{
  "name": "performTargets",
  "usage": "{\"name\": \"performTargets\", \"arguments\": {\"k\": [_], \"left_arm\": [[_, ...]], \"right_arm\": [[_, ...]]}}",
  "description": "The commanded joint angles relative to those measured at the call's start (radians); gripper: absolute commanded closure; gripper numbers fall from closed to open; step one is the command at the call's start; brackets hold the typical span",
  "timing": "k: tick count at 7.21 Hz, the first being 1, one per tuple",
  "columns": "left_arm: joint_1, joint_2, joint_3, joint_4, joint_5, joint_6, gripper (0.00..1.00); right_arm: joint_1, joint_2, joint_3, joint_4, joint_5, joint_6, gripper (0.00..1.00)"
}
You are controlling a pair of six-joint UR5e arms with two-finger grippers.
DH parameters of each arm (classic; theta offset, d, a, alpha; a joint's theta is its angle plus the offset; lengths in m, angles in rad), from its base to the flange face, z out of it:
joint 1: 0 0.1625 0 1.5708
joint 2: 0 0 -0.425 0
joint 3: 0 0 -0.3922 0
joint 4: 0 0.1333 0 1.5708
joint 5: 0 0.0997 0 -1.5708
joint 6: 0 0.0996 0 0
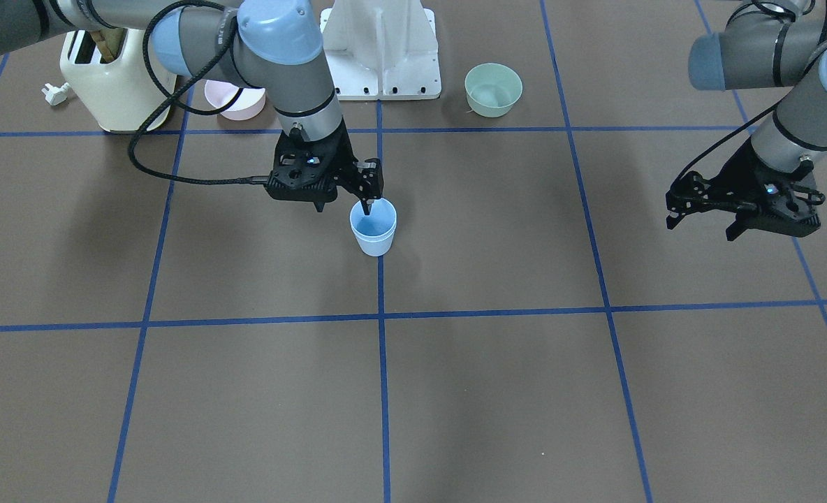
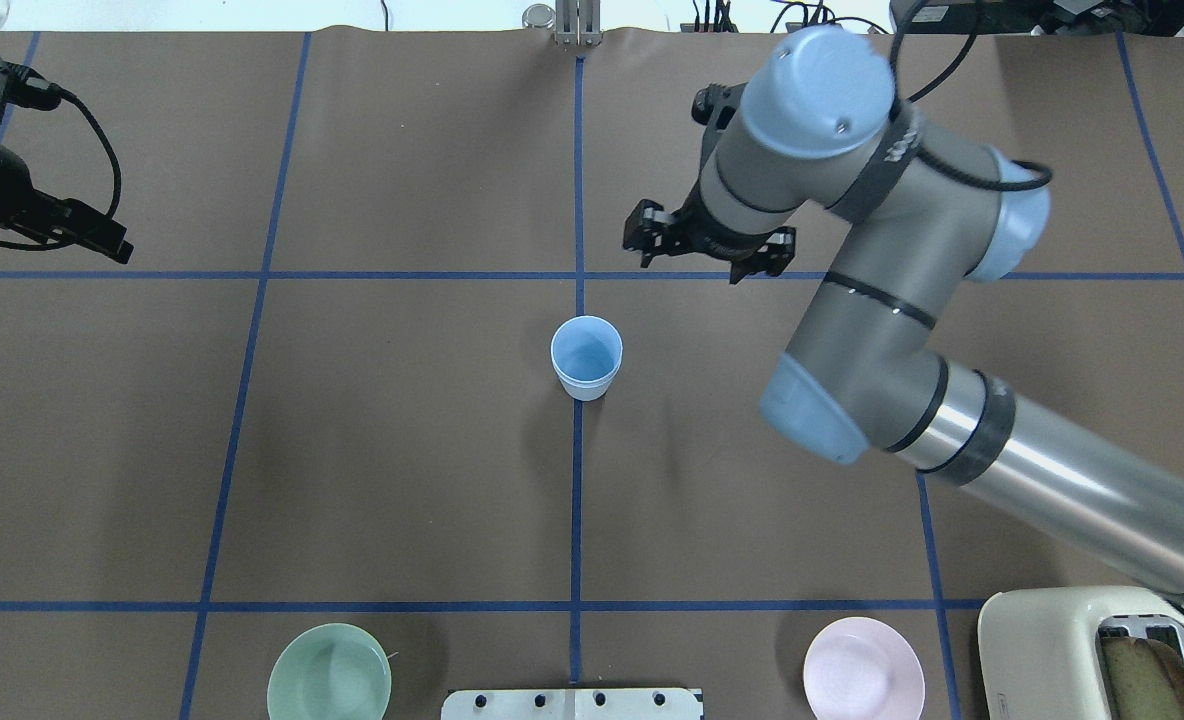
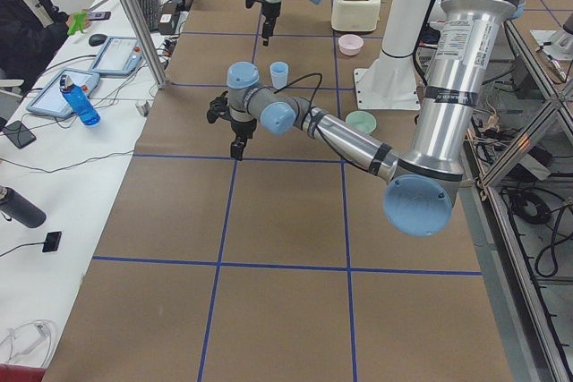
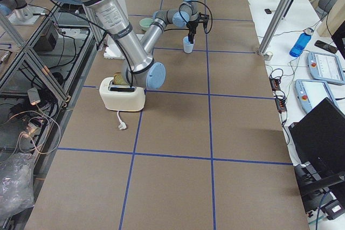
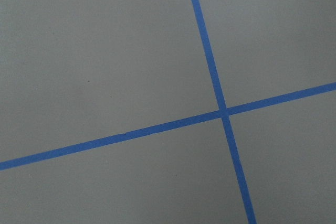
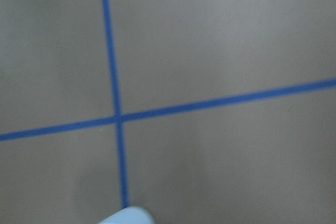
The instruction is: Stack blue cups with both arms
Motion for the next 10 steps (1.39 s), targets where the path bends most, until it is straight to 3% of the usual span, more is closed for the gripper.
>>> {"name": "performTargets", "arguments": {"k": [1,3,5,7,10], "left_arm": [[-0.099,0.019,0.046,0.002,-0.005,0.151,0.02],[-0.279,0.016,0.185,0.003,-0.145,0.371,0.01],[-0.399,0.008,0.284,0.003,-0.17,0.499,0.01],[-0.442,0.006,0.318,0.003,-0.17,0.546,0.01],[-0.458,0.009,0.334,0.003,-0.169,0.55,0.01]], "right_arm": [[0.298,-0.151,-0.026,-0.002,0.169,-0.435,0.0],[0.49,-0.205,-0.167,0.0,0.264,-0.737,0.0],[0.653,-0.208,-0.371,0.001,0.304,-1.095,0.0],[0.736,-0.229,-0.409,-0.008,0.309,-1.202,0.0],[0.744,-0.286,-0.392,-0.014,0.315,-1.206,0.0]]}}
